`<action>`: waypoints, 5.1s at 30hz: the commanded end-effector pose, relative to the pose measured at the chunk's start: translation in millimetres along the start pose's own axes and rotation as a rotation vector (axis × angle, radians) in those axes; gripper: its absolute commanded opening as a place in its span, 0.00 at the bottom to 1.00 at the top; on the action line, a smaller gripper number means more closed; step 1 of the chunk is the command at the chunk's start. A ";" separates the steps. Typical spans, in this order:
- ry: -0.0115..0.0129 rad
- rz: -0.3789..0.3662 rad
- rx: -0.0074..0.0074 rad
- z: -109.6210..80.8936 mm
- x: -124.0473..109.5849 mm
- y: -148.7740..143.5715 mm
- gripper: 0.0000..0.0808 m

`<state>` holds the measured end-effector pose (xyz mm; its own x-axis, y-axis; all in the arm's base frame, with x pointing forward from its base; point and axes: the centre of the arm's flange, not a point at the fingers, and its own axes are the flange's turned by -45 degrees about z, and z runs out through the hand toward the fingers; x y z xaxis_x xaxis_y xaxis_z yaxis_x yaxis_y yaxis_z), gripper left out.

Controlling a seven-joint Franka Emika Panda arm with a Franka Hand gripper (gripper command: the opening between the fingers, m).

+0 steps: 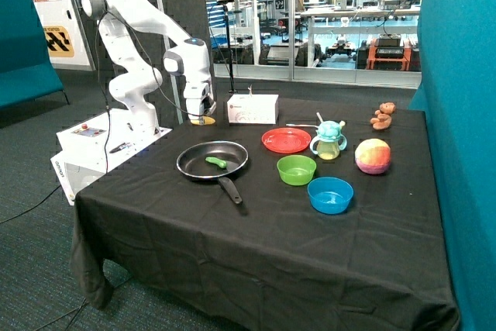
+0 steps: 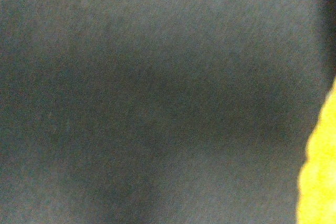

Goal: Cook the vegetables

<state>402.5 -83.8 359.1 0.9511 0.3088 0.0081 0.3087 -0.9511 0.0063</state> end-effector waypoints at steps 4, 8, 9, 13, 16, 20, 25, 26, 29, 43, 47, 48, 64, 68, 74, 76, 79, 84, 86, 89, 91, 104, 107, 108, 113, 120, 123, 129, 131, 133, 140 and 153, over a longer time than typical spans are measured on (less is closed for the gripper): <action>-0.0084 0.072 0.0061 -7.6 36.8 27.9 0.00; -0.0084 0.096 0.0060 -7.3 45.0 37.3 0.00; -0.0084 0.100 0.0059 -7.0 46.9 39.8 0.00; -0.0085 0.125 0.0058 -4.4 53.2 49.8 0.00; -0.0086 0.146 0.0057 0.1 58.7 61.3 0.00; -0.0087 0.175 0.0056 6.9 63.6 77.5 0.00; -0.0088 0.204 0.0055 15.3 69.8 98.6 0.00; -0.0088 0.206 0.0055 16.5 70.9 101.8 0.00; -0.0088 0.216 0.0054 20.6 74.4 111.3 0.00; -0.0089 0.255 0.0053 44.4 75.1 123.6 0.00; -0.0089 0.261 0.0052 50.9 74.6 126.2 0.00; -0.0089 0.259 0.0053 51.8 74.7 126.6 0.00; -0.0089 0.240 0.0053 55.9 73.3 127.4 0.54; -0.0088 0.237 0.0054 56.0 72.8 126.4 0.58; -0.0088 0.229 0.0054 56.6 70.0 124.6 0.65; -0.0088 0.230 0.0054 56.7 68.8 124.1 0.67; -0.0088 0.227 0.0054 56.6 67.6 123.5 0.71; -0.0088 0.224 0.0054 55.9 66.4 122.2 0.81; -0.0088 0.222 0.0054 55.7 66.3 121.8 0.85; -0.0088 0.219 0.0054 55.7 66.0 121.2 0.92; -0.0088 0.220 0.0054 56.0 65.5 120.7 0.95; -0.0088 0.220 0.0054 54.4 59.9 120.8 0.99; -0.0088 0.219 0.0054 52.4 59.3 121.6 0.99; -0.0088 0.219 0.0054 51.4 59.0 121.5 0.98; -0.0088 0.211 0.0055 44.0 57.4 119.9 0.95; -0.0087 0.201 0.0055 26.5 56.2 119.9 0.91; -0.0087 0.196 0.0055 17.5 55.3 120.6 0.90; -0.0087 0.191 0.0056 2.0 50.6 120.8 0.87; -0.0087 0.191 0.0056 -2.1 48.6 120.1 0.86; -0.0087 0.190 0.0056 -5.4 46.7 118.8 0.85; -0.0086 0.168 0.0057 -14.7 41.9 107.8 0.82; -0.0086 0.137 0.0058 -26.8 28.7 86.3 0.81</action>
<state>469.9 -165.7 377.1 0.9864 0.1643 -0.0031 0.1643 -0.9864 -0.0004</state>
